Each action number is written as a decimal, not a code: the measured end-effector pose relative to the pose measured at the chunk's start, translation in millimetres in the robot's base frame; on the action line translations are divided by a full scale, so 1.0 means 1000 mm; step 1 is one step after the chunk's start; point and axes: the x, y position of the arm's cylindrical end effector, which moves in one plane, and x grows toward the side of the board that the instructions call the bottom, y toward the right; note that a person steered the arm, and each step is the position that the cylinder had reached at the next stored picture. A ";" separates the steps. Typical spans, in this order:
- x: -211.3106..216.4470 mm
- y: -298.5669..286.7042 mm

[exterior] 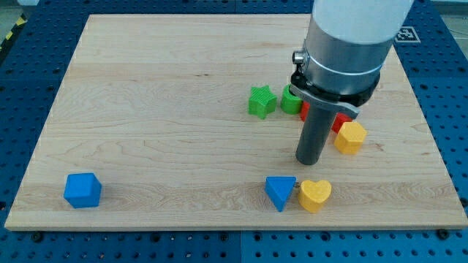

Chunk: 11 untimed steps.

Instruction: Move the yellow hexagon towards the yellow heart

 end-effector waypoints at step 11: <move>-0.022 0.113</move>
